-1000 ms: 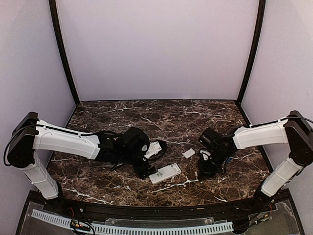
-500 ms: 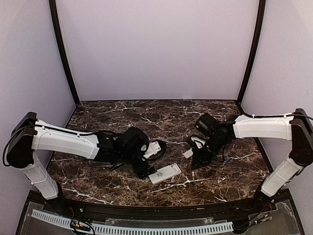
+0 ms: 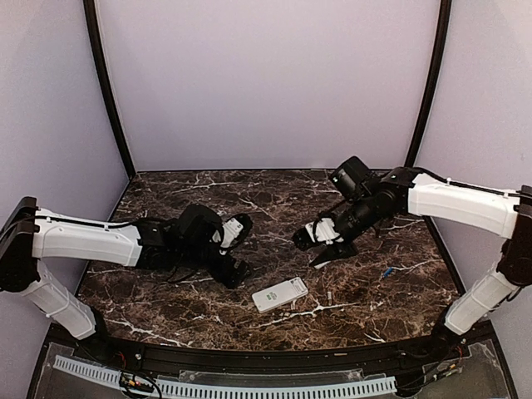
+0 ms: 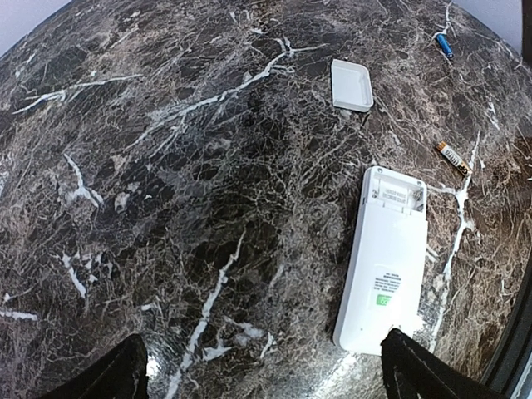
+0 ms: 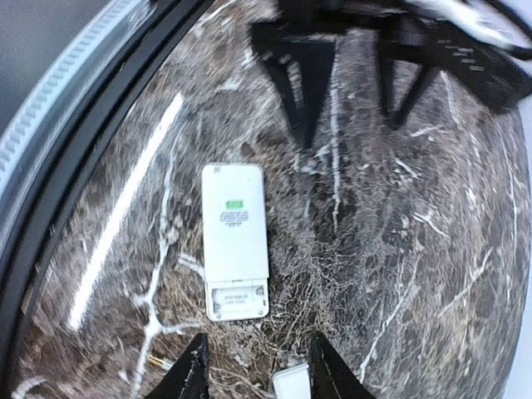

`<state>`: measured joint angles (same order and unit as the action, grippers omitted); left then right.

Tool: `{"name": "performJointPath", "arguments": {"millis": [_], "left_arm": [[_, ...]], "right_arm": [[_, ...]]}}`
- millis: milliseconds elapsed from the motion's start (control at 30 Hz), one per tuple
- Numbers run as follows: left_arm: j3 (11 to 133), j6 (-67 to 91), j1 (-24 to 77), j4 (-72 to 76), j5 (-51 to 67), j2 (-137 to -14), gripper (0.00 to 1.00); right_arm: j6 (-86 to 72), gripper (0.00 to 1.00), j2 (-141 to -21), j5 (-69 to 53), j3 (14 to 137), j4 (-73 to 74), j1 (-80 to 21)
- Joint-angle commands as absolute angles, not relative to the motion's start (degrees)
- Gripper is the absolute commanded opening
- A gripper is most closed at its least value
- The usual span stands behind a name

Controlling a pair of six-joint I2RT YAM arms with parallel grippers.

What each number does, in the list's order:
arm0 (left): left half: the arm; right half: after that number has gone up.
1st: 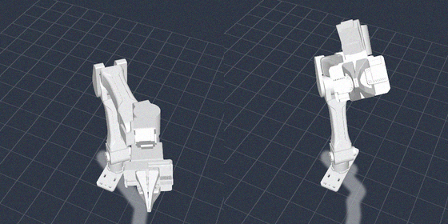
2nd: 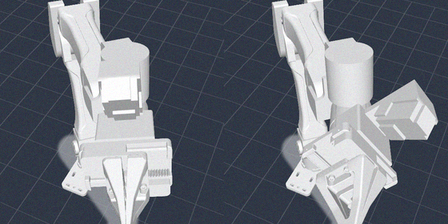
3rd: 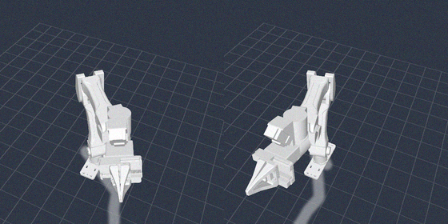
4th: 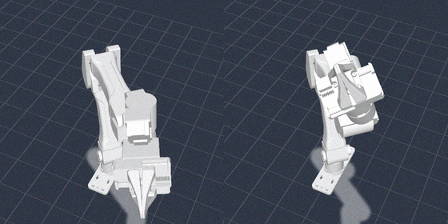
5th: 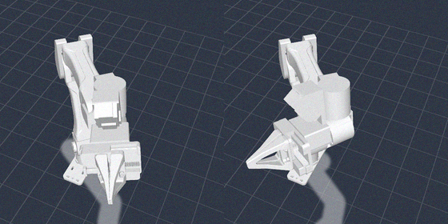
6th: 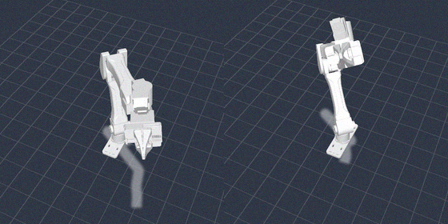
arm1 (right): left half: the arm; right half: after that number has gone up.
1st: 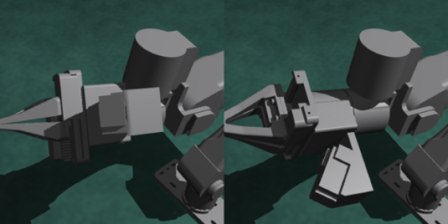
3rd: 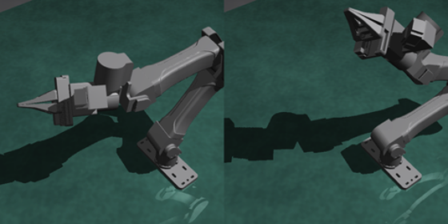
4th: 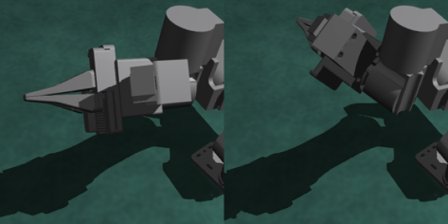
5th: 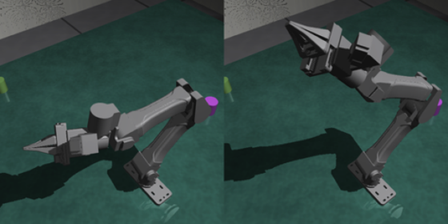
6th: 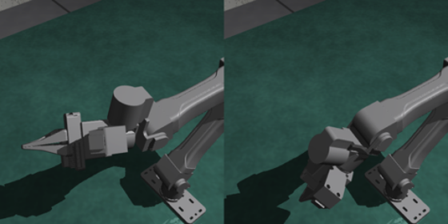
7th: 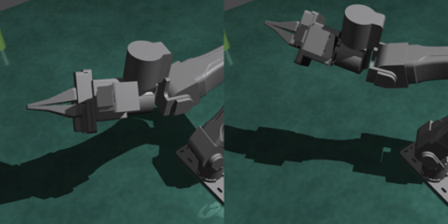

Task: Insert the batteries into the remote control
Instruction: Pick up the battery at the center of the board.

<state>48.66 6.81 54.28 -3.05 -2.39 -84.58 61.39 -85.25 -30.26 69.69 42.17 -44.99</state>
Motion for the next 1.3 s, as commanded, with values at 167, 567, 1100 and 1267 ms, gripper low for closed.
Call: {"name": "performJointPath", "arguments": {"millis": [167,567,1100,1267], "left_arm": [[47.17,7.14,54.52,-1.92,-2.26,-85.31,0.97],[47.59,4.68,54.51,-1.19,-0.18,-88.16,0.97],[48.46,3.42,54.49,-3.28,3.13,-89.44,0.97],[48.51,3.46,54.55,-3.91,2.52,-89.14,0.97]], "right_arm": [[99.61,0.48,-95.71,-12.32,66.56,53.87,-49.90],[103.15,0.46,-101.39,-6.18,63.89,49.64,-51.42],[102.13,0.21,-102.19,-4.01,58.95,45.34,-51.43],[100.54,0.02,-101.44,-4.09,59.01,45.79,-51.49]]}}
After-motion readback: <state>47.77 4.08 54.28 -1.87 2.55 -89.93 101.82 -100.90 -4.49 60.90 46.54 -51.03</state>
